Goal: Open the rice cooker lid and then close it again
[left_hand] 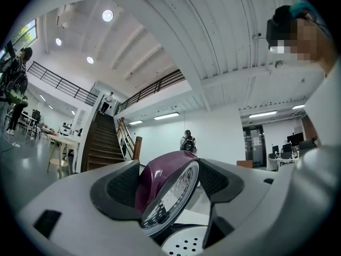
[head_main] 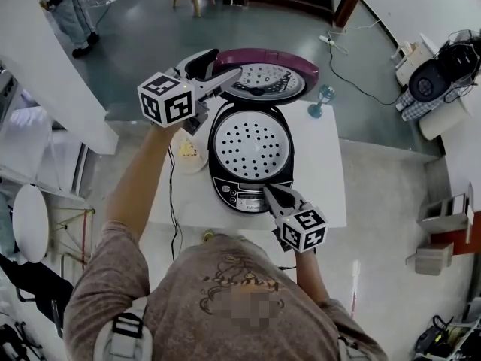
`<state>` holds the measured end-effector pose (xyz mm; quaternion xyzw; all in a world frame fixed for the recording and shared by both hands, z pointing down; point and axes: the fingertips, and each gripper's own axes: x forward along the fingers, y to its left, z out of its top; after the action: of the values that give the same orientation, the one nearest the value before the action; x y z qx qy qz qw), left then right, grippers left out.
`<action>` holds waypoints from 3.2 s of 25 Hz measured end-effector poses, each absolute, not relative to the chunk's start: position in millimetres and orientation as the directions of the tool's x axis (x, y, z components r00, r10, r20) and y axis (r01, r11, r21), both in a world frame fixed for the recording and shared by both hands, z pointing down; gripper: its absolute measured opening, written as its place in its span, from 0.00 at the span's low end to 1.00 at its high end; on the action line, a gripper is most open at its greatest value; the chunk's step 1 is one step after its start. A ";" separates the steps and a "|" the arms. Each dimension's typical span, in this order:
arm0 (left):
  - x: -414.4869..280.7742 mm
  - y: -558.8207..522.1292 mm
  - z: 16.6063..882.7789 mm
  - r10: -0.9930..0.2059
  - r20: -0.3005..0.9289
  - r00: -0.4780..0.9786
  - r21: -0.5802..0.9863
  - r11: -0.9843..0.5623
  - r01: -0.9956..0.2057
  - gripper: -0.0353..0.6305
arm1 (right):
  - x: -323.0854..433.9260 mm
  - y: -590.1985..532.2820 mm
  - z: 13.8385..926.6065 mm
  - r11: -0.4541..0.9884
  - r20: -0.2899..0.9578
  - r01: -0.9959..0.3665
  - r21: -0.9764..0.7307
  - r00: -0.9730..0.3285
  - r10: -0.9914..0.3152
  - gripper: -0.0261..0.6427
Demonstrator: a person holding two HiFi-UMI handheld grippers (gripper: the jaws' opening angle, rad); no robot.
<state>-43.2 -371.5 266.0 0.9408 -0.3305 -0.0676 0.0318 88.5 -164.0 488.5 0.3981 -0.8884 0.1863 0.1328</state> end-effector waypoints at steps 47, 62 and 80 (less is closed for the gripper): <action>-40.2 -273.4 307.4 -0.580 -0.105 0.808 0.124 -0.814 -0.568 0.57 | 88.3 -163.9 487.8 0.588 0.377 -0.786 -0.193 -0.612 -0.695 0.04; -39.4 -252.0 326.6 -0.584 -0.094 0.806 0.162 -0.808 -0.566 0.57 | 88.4 -163.6 488.5 0.586 0.379 -0.786 -0.196 -0.612 -0.695 0.05; -37.7 -232.6 349.9 -0.590 -0.065 0.805 0.160 -0.802 -0.575 0.57 | 88.4 -163.0 488.4 0.590 0.381 -0.784 -0.193 -0.614 -0.692 0.04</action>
<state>-37.7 -232.6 349.9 0.9477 -0.3072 -0.0557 0.0666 88.4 -163.0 488.4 0.4186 -0.8814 0.1730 0.1340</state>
